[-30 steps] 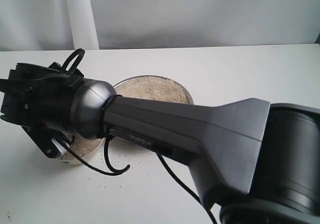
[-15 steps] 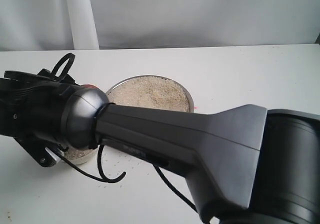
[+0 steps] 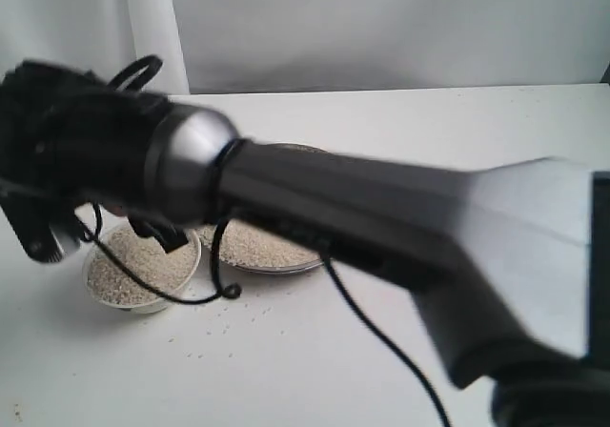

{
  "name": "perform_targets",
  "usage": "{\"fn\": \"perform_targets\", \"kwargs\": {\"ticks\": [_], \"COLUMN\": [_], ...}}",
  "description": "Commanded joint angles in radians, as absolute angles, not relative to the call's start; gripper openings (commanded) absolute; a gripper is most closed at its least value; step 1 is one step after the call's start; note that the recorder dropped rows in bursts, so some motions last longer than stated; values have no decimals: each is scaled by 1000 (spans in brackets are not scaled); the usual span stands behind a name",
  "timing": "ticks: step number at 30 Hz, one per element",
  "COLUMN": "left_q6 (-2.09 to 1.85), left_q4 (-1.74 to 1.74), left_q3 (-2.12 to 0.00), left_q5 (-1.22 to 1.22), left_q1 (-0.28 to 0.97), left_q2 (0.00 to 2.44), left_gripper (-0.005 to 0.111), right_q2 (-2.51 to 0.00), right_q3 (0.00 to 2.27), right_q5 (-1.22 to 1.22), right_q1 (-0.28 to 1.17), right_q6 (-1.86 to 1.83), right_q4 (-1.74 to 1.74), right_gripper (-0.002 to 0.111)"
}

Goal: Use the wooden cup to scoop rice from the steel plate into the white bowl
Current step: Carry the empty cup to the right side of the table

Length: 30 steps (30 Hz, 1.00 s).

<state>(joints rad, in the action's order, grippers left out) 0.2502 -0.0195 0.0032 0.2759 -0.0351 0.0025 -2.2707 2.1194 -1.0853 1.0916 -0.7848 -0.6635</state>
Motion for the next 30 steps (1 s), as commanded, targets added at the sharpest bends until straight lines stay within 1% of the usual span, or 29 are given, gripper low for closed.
{"fn": "perform_targets", "kwargs": {"ticks": [1, 7, 13, 20, 24, 30], "left_q6": [254, 254, 254, 254, 254, 254], "left_q4": [-18, -18, -18, -18, -18, -18], "left_q3": [0, 0, 0, 0, 0, 0], "left_q5": [267, 267, 267, 267, 267, 267], "left_q1": [-30, -30, -30, -30, -30, -30], "left_q2": [0, 0, 0, 0, 0, 0], "left_gripper": [0, 0, 0, 0, 0, 0], "right_q2": [-2116, -1941, -1822, -1707, -1624, -1489], "right_q3": [2120, 2120, 2118, 2108, 2020, 1756], "right_q5": [-1073, -1116, -1221, -1221, -1221, -1221], "right_q1": [1007, 866, 768, 629, 528, 340], "right_q6": [-720, -716, -716, -662, -659, -730], "right_q4": [-478, -224, -150, -64, -27, 99], "right_gripper": [0, 0, 0, 0, 0, 0]}}
